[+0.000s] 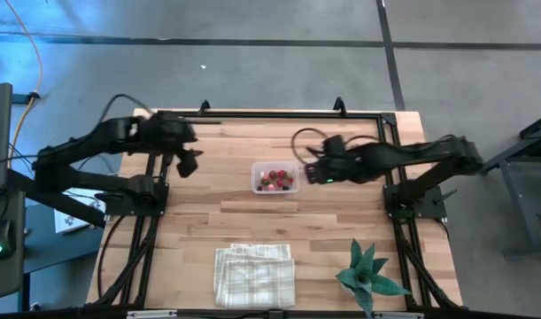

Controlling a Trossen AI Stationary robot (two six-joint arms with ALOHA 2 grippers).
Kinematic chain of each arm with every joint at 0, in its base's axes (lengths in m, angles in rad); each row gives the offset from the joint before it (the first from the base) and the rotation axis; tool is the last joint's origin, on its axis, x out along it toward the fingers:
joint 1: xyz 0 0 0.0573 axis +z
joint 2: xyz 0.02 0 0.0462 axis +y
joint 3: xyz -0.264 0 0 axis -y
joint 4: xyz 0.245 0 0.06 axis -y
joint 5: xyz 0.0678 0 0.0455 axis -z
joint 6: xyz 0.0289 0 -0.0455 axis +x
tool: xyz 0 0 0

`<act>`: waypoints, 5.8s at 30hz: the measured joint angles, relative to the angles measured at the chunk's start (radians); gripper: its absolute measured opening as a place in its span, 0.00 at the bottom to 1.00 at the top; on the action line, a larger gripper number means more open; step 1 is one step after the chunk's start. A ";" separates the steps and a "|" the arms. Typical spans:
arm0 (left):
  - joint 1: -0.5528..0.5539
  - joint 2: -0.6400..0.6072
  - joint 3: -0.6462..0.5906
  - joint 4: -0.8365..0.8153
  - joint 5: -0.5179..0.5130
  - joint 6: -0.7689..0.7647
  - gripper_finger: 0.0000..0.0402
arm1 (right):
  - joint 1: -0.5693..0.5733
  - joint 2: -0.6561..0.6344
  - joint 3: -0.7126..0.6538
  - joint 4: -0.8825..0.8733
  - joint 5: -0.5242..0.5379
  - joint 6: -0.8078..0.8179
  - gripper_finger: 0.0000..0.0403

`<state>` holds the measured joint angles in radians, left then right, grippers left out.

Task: Pick and placing Produce into tupperware
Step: Return to Home Position

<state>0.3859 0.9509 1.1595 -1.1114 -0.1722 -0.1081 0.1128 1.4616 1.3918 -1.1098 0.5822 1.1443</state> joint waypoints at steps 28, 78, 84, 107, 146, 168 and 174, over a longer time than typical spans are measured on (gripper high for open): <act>0.000 -0.921 -0.877 0.991 0.183 -0.285 0.00 | 0.355 -0.756 -0.009 -0.039 0.304 -0.568 0.00; 0.000 -0.921 -1.150 1.205 0.311 -0.309 0.01 | 0.470 -1.457 -1.313 0.990 0.132 -0.922 0.00; 0.000 -0.921 -1.150 1.205 0.311 -0.309 0.00 | 0.470 -1.457 -1.313 0.975 0.132 -0.925 0.00; 0.000 -0.921 -1.150 1.206 0.311 -0.310 0.01 | 0.470 -1.456 -1.313 0.972 0.132 -0.925 0.00; 0.000 -0.921 -1.150 1.206 0.311 -0.309 0.01 | 0.470 -1.456 -1.312 0.972 0.132 -0.925 0.00; 0.000 -0.921 -1.150 1.206 0.311 -0.309 0.01 | 0.470 -1.456 -1.312 0.972 0.132 -0.925 0.00; 0.000 -0.921 -1.150 1.206 0.311 -0.309 0.00 | 0.470 -1.456 -1.312 0.972 0.132 -0.925 0.00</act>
<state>0.3859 0.0299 0.0093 0.0948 0.1387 -0.4171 0.5827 0.0055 0.0799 -0.1375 0.7143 0.2192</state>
